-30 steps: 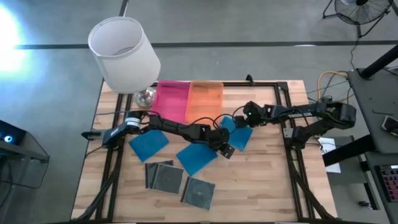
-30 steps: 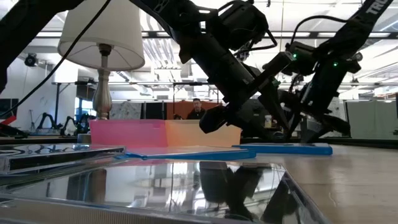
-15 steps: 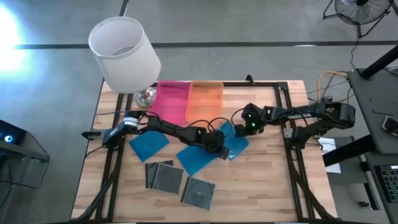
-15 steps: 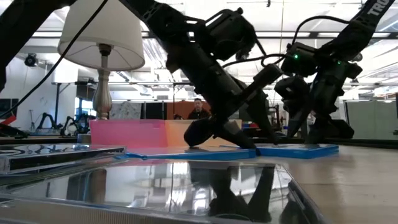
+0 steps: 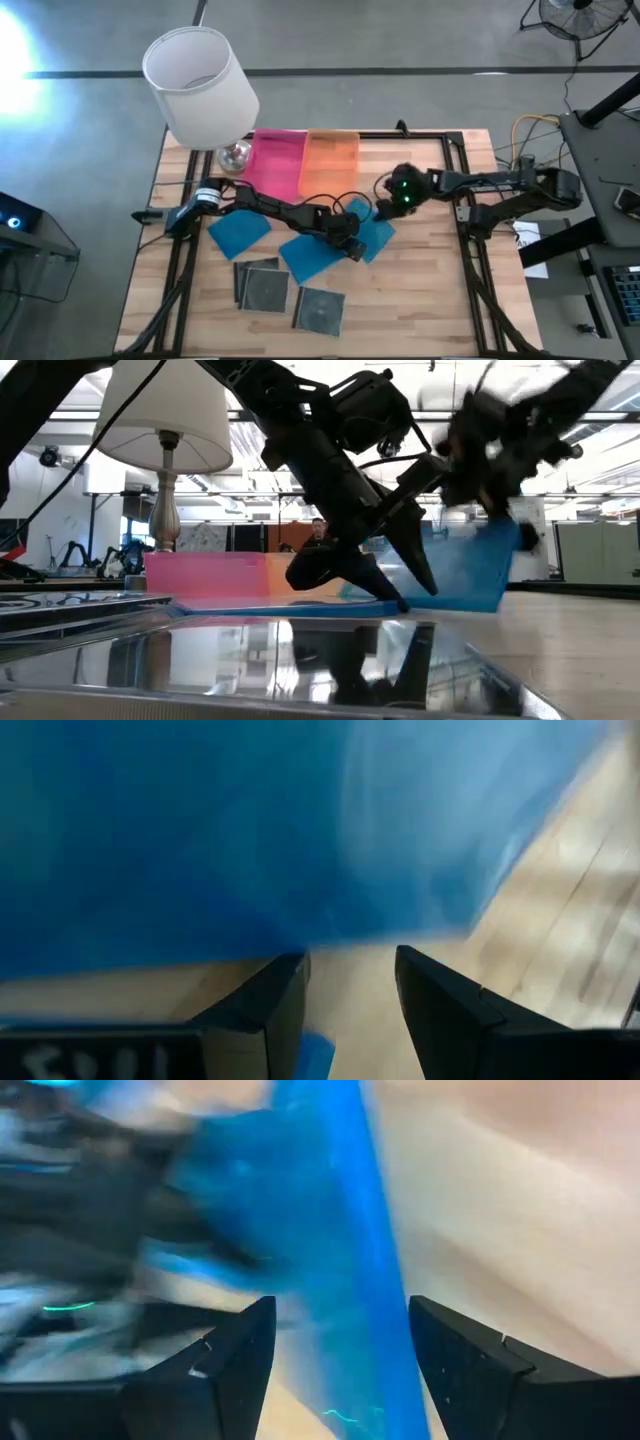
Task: Pick & place jewel cases by type
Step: Put the blue cd case into the orange bin
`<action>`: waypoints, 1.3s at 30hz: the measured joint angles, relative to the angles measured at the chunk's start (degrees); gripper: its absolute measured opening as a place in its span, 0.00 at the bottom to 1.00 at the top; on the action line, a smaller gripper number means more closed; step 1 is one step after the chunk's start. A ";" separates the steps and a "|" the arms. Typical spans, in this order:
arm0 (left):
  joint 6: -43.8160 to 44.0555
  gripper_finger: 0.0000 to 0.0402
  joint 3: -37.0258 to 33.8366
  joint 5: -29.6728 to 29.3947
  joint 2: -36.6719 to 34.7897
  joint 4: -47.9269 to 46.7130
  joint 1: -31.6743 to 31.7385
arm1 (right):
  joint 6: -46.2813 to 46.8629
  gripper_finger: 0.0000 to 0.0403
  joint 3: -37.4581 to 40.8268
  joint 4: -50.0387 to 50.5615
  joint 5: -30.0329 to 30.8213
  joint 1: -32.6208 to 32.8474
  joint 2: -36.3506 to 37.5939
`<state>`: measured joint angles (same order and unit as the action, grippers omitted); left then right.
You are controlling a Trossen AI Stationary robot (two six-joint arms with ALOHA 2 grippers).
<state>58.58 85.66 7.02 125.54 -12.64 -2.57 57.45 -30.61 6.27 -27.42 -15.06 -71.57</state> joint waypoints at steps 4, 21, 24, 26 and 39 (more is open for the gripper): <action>-0.25 0.35 -0.08 -0.19 0.00 0.70 0.07 | -0.21 0.55 -2.67 1.29 -0.52 2.57 2.31; -2.56 0.35 -0.18 -1.64 0.00 1.86 -0.28 | 1.62 0.53 -5.73 2.73 9.90 10.93 -7.19; -3.49 0.35 -0.09 -2.87 -0.23 1.89 -0.50 | 0.47 0.46 -5.71 2.71 9.82 11.10 -6.69; -4.45 0.35 -0.15 -3.69 -0.85 1.84 -0.72 | -0.46 0.39 -5.71 2.79 10.44 10.99 -5.92; -9.19 0.35 -5.75 -21.95 -16.29 -1.40 -4.84 | 0.34 0.04 -5.71 17.13 12.91 12.36 3.99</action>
<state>49.40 79.91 -14.93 109.25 -14.04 -7.41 57.79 -36.32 23.40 -14.52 -2.71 -67.58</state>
